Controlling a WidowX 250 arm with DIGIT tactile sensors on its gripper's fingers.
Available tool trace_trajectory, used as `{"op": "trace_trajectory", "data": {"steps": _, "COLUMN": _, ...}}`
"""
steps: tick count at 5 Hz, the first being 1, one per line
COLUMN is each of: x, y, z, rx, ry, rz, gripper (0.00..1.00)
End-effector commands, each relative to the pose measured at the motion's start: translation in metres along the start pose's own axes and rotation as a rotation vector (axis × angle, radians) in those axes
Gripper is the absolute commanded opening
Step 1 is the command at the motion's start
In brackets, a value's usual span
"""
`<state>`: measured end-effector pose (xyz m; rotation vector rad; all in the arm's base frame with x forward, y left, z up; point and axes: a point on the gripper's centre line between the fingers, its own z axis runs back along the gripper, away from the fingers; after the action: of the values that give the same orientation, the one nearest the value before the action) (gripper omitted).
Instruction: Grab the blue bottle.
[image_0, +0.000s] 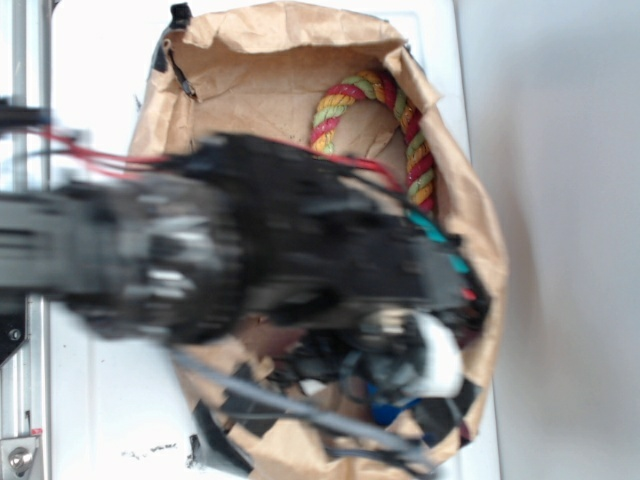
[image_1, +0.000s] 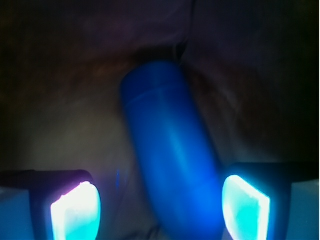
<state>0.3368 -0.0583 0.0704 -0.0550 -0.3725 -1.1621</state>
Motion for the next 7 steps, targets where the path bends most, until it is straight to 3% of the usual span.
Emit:
{"op": "trace_trajectory", "data": {"steps": 1, "x": 0.041, "y": 0.011, "z": -0.013, "rx": -0.006, "ry": -0.012, "rz": -0.004, "gripper": 1.0}}
{"op": "trace_trajectory", "data": {"steps": 2, "x": 0.041, "y": 0.015, "z": -0.029, "rx": -0.018, "ry": 0.047, "rz": 0.009, "gripper": 1.0}}
{"op": "trace_trajectory", "data": {"steps": 3, "x": 0.036, "y": 0.013, "z": -0.025, "rx": 0.046, "ry": 0.061, "rz": 0.022, "gripper": 0.0}}
{"op": "trace_trajectory", "data": {"steps": 4, "x": 0.028, "y": 0.009, "z": -0.019, "rx": 0.052, "ry": 0.048, "rz": 0.018, "gripper": 0.0}}
{"op": "trace_trajectory", "data": {"steps": 6, "x": 0.003, "y": 0.003, "z": 0.031, "rx": 0.151, "ry": 0.067, "rz": 0.187, "gripper": 0.0}}
{"op": "trace_trajectory", "data": {"steps": 7, "x": -0.009, "y": -0.004, "z": 0.083, "rx": 0.118, "ry": 0.023, "rz": 0.313, "gripper": 0.0}}
